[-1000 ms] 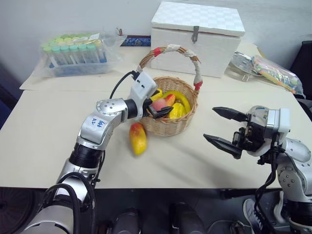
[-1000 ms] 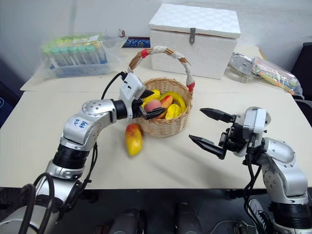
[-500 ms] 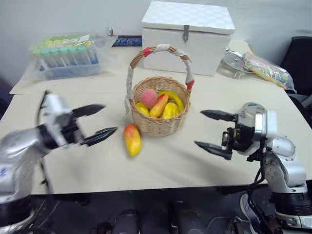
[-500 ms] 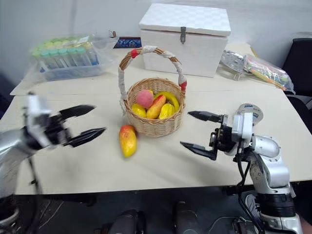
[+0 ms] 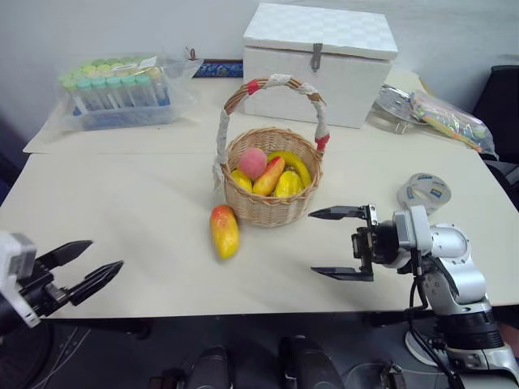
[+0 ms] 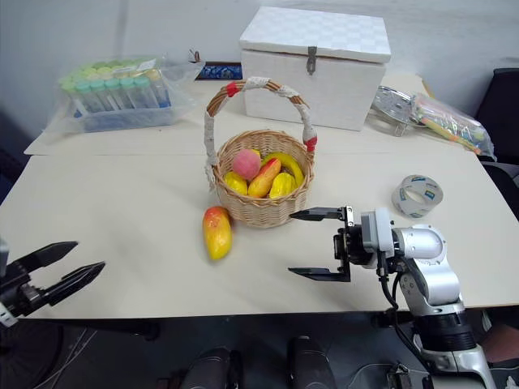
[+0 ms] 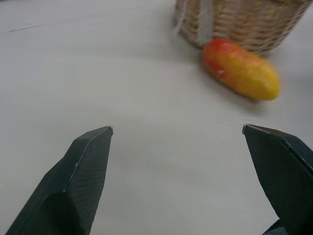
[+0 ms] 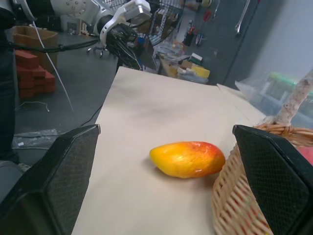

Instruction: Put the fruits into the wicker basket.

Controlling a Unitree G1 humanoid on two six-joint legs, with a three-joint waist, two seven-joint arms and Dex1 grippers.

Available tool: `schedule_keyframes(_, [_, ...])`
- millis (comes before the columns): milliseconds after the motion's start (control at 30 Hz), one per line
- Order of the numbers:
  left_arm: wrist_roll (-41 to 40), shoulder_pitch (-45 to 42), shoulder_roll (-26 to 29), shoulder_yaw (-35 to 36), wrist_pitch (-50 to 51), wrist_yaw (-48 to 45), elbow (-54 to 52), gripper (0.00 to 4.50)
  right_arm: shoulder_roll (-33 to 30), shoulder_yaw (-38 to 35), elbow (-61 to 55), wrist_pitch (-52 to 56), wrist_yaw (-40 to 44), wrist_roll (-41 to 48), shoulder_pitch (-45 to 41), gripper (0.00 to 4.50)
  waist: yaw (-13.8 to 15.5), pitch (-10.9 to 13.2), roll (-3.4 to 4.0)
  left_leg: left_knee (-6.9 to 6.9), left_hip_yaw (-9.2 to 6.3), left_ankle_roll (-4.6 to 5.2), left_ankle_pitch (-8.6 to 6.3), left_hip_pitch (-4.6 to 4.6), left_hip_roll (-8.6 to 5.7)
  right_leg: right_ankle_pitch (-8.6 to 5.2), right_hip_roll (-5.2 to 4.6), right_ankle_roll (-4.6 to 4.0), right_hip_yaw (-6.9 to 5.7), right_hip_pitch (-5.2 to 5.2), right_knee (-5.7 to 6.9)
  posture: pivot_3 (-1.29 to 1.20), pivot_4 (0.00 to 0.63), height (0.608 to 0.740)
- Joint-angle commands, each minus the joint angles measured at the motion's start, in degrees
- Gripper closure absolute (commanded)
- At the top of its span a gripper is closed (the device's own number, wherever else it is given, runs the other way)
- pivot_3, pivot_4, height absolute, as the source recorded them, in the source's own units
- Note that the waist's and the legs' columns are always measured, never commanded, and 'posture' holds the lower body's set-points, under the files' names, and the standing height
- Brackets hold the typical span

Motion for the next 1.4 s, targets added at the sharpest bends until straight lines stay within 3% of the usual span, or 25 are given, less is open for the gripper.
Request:
schedule_keyframes(33, [-8.58,-10.67,-0.36,-7.52,11.57,13.59,-1.81,0.03,-0.33,-0.73,-1.74,1.49,-2.1,0.35,-1.33,0.0,0.07,0.02,0.04,-0.03,-0.01,0.02,0.08,0.0,-0.04,0.0,-0.03,0.0,-0.02,-0.02,0.03,0.0,0.15,0.74])
schedule_keyframes(133, [-15.51,-19.64,-3.35,-12.47,21.07,23.61,1.23,0.03,-1.25,-0.14,-2.08,1.42,-1.72,-0.7,-1.76,0.0,-0.29,0.02,0.05,-0.11,0.02,0.14,0.2,0.01,-0.08,0.01,-0.03,0.02,-0.03,-0.01,0.07,0.0,0.15,0.74])
schedule_keyframes(267, [-17.9,-30.0,-8.38,-18.37,30.93,34.6,6.68,0.03,-1.98,-0.4,-3.0,2.7,-2.77,-0.76,-1.58,0.0,-0.46,0.03,0.02,-0.09,0.12,-0.14,0.35,-0.03,-0.07,0.04,0.13,0.09,-0.02,-0.05,0.05,0.0,0.15,0.74])
schedule_keyframes(600, [-12.45,-40.62,-11.81,-30.77,35.36,35.03,16.24,0.03,-2.83,-1.6,-7.15,4.4,-5.18,-0.1,1.61,0.0,-0.17,0.06,-0.03,0.08,0.17,-0.35,0.44,-0.03,-0.02,0.06,0.39,0.12,0.1,-0.06,0.14,0.0,0.15,0.74])
schedule_keyframes(667, [-10.64,-41.92,-12.17,-33.5,34.72,33.57,18.23,0.03,-2.82,-1.84,-7.66,4.38,-5.76,-0.08,2.09,0.0,-0.04,0.06,-0.03,0.08,0.17,-0.38,0.46,-0.03,-0.01,0.06,0.41,0.12,0.1,-0.06,0.14,0.0,0.15,0.74])
schedule_keyframes(833, [-7.9,-41.94,-9.38,-37.39,33.41,28.12,19.29,1.17,-2.7,-2.35,-8.32,4.18,-6.76,-0.04,3.31,0.0,-0.1,0.06,-0.03,0.09,0.18,-0.43,0.49,-0.02,0.01,0.06,0.45,0.11,0.11,-0.07,0.15,0.0,0.15,0.74])
schedule_keyframes(967, [-6.48,-40.36,-7.49,-35.82,31.1,25.44,19.05,1.87,-1.86,-3.5,-8.49,3.35,-8.37,-0.08,4.3,0.0,-0.12,0.06,-0.03,0.09,0.18,-0.45,0.51,-0.01,0.01,0.06,0.44,0.11,0.12,-0.07,0.18,0.0,0.15,0.74])
schedule_keyframes(1100, [-9.04,-38.44,-3.77,-31.17,28.51,19.09,15.56,1.95,-2.33,-4.1,-8.71,2.97,-8.86,-0.01,5.48,0.0,-0.16,0.07,-0.05,0.09,0.18,-0.45,0.51,-0.01,0.03,0.05,0.44,0.1,0.13,-0.08,0.19,0.0,0.15,0.74])
schedule_keyframes(1267, [-13.98,-31.54,9.37,-24.62,21.89,-1.79,5.83,1.95,-2.19,-7.27,-10.01,5.33,-12.34,2.44,7.02,0.0,-0.27,0.13,-0.12,0.07,0.21,-0.51,0.49,-0.16,0.1,-0.01,0.43,-0.01,0.15,-0.28,0.23,0.0,0.15,0.74])
schedule_keyframes(1400, [-16.51,-34.84,10.42,-24.49,18.0,-6.03,3.64,1.95,-0.83,-9.95,-10.34,8.56,-18.02,5.58,6.52,0.0,0.46,0.13,-0.12,0.07,0.05,-0.49,0.49,-0.16,0.02,-0.03,0.29,-0.05,0.06,-0.21,0.2,0.0,0.15,0.74])
